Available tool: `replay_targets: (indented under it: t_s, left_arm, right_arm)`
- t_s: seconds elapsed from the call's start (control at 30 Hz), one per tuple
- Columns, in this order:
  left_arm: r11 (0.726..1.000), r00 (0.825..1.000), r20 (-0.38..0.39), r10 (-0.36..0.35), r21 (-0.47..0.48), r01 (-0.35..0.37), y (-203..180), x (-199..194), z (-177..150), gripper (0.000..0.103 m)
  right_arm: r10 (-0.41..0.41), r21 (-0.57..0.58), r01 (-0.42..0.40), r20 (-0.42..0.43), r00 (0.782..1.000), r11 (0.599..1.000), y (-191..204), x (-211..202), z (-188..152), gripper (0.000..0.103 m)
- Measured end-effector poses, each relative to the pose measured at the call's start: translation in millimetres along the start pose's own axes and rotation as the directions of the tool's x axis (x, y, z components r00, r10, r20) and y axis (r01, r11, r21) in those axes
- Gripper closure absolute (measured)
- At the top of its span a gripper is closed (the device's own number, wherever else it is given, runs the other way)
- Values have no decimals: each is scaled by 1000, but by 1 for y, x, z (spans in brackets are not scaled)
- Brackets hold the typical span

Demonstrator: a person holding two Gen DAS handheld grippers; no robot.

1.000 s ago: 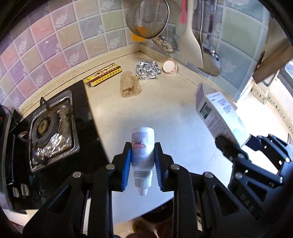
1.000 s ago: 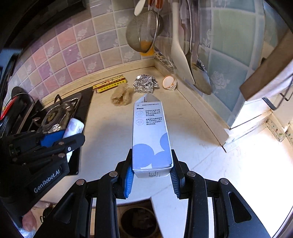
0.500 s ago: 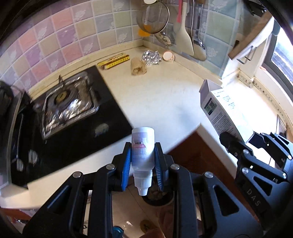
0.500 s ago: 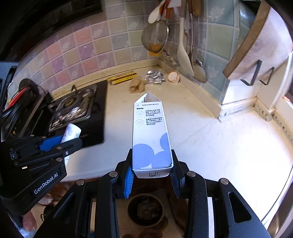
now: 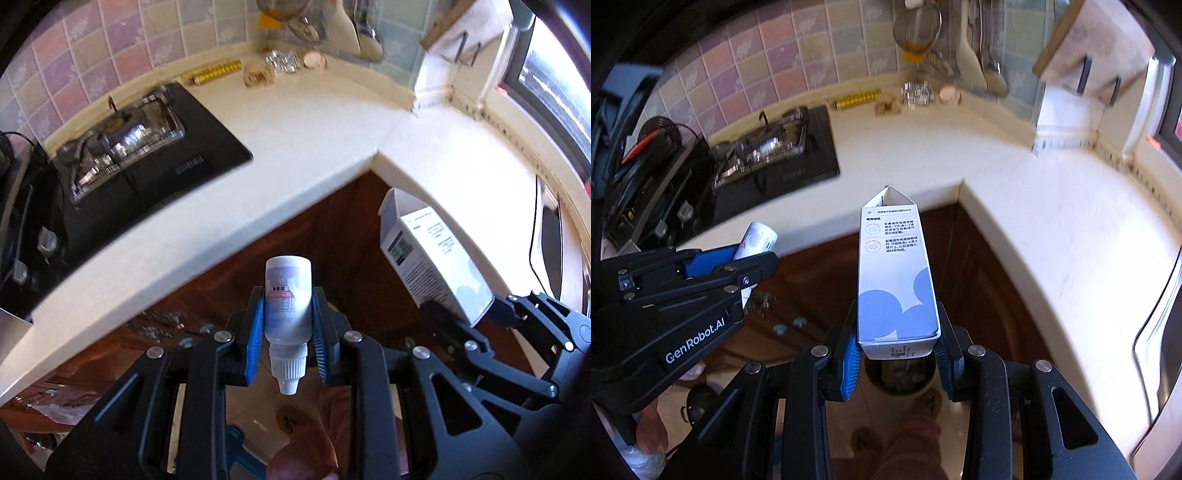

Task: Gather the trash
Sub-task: 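Lift the carton and bottle and carry them down over the floor bin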

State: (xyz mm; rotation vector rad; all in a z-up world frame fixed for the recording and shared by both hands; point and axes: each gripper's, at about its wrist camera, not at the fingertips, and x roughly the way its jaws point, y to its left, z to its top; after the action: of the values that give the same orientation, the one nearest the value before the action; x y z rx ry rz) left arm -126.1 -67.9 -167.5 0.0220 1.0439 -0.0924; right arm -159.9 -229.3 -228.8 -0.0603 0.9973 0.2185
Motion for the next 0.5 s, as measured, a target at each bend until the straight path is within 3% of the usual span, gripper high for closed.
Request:
replay_targets:
  t_s: [0.27, 0.5]
  left_arm:
    - [1000, 993, -119, -24, -5, 24, -10, 81, -30, 82]
    - [998, 966, -254, -49, -60, 35, -24, 189, -76, 82]
  right_arm:
    - [11, 17, -8, -166, 986, 1000, -10, 79, -50, 69]
    - [-2, 29, 10, -290, 957, 1000, -28, 172, -100, 69]
